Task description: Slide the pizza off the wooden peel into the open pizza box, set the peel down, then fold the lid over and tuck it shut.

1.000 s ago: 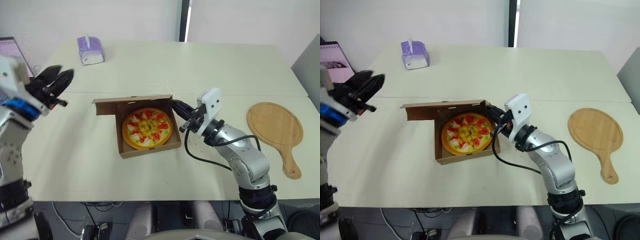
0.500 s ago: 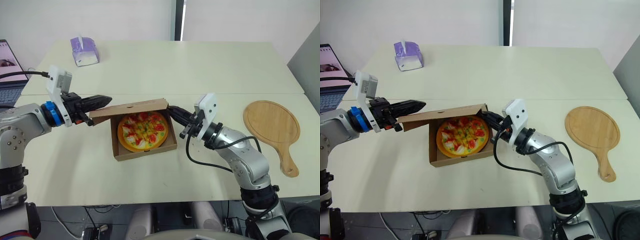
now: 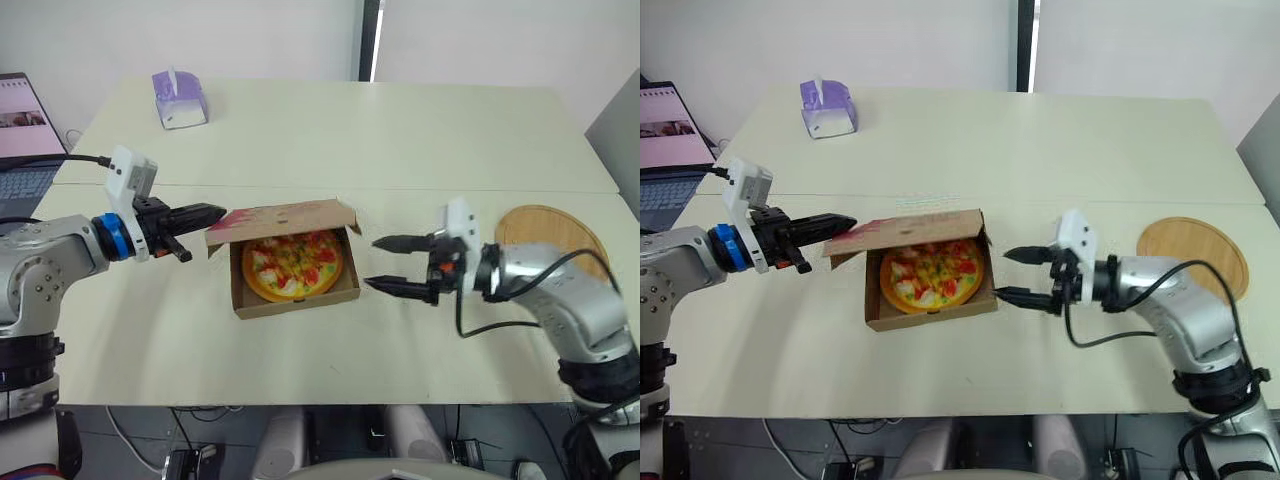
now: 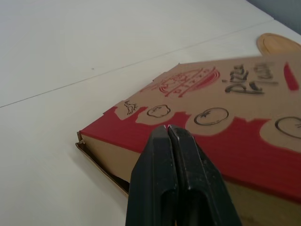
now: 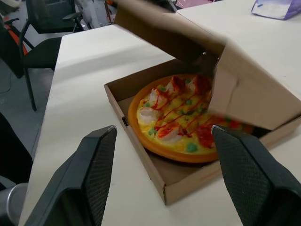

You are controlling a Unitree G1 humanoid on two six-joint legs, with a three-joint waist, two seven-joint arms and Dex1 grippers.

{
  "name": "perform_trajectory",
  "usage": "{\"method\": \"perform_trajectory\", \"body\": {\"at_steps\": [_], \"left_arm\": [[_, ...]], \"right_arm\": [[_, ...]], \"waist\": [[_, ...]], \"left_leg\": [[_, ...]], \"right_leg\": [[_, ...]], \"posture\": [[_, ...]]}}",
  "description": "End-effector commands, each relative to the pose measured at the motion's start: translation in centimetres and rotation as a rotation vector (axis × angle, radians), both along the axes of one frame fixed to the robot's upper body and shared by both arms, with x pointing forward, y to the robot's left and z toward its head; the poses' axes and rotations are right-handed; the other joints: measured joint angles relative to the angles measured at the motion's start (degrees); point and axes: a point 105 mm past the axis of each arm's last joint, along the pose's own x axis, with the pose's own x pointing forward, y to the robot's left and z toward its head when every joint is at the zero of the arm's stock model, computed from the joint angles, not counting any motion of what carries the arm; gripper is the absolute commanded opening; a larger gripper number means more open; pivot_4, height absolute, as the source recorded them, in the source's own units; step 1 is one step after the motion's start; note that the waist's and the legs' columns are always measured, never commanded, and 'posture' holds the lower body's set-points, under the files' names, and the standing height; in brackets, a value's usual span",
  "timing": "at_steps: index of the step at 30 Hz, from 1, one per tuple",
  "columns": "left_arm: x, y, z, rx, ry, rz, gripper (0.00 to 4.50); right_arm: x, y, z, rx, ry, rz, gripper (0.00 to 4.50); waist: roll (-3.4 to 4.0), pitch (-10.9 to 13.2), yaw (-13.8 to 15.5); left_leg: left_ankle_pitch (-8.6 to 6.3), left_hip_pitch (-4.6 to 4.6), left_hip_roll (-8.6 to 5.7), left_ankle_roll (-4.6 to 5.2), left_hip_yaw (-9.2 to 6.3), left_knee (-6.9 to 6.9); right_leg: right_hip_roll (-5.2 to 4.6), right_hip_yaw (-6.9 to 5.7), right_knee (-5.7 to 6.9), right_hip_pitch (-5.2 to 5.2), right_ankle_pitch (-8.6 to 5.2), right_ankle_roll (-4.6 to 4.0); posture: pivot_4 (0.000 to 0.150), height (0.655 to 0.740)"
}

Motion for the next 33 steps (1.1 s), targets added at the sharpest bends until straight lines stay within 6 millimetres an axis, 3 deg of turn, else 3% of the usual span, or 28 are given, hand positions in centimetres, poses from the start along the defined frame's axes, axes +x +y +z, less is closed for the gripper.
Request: {"method": "perform_trajectory", "body": {"at_steps": [1,4,6,10,17,22,33], "left_arm": [[-0.1,-0.1,0.6,0.008,-0.037,-0.019,0.0],[-0.1,-0.1,0.4,0.016,-0.038,-0.023,0.0],[-0.1,-0.1,0.4,0.017,-0.039,-0.023,0.0],[0.0,-0.1,0.5,0.026,-0.043,-0.03,0.0],[-0.2,-0.6,-0.5,0.065,-0.03,-0.067,0.0],[-0.4,-1.0,-1.2,0.078,-0.018,-0.094,0.0],[0.0,-1.8,-2.0,0.122,-0.02,-0.155,0.0]], "right_arm": [[2.1,-0.9,3.1,0.122,-0.011,-0.033,3.12],[3.9,0.1,4.7,0.173,-0.032,-0.022,2.25],[4.6,1.1,5.1,0.175,-0.049,-0.008,1.43],[5.9,3.0,5.0,0.141,-0.078,0.028,0.03],[5.8,3.9,1.4,0.028,-0.056,0.104,0.03],[5.2,3.7,0.1,0.001,-0.043,0.121,0.03],[3.2,2.6,0.1,-0.075,-0.109,0.177,0.03]], "waist": [[0.0,0.0,-0.23],[0.01,0.01,-0.29],[0.01,0.01,-0.18],[0.01,0.01,-0.14],[0.02,0.01,0.29],[0.02,0.01,0.13],[0.02,0.01,0.15]], "left_leg": [[0.0,0.01,0.01,0.0,0.01,0.0],[0.01,0.04,0.04,-0.01,0.02,-0.01],[0.02,0.02,0.04,-0.02,-0.01,-0.01],[0.12,-0.12,-0.01,-0.23,0.03,-0.01],[0.13,-0.71,-0.05,-0.24,0.01,0.1],[0.13,-0.8,-0.05,-0.24,-0.01,0.11],[0.13,-0.79,-0.07,-0.24,-0.02,0.12]], "right_leg": [[0.0,0.01,0.03,0.0,0.0,0.0],[0.02,0.01,0.08,-0.01,0.0,-0.01],[0.02,-0.02,0.08,-0.03,0.0,-0.02],[-0.07,-0.01,0.0,-0.11,0.01,0.0],[-0.17,-0.07,0.06,-0.64,0.03,0.02],[-0.18,-0.1,0.03,-0.71,0.03,0.02],[-0.19,-0.12,0.04,-0.69,0.04,0.03]], "posture": [[0.15,0.74],[0.15,0.74],[0.15,0.74],[0.15,0.74],[0.15,0.74],[0.15,0.74],[0.15,0.74]]}}
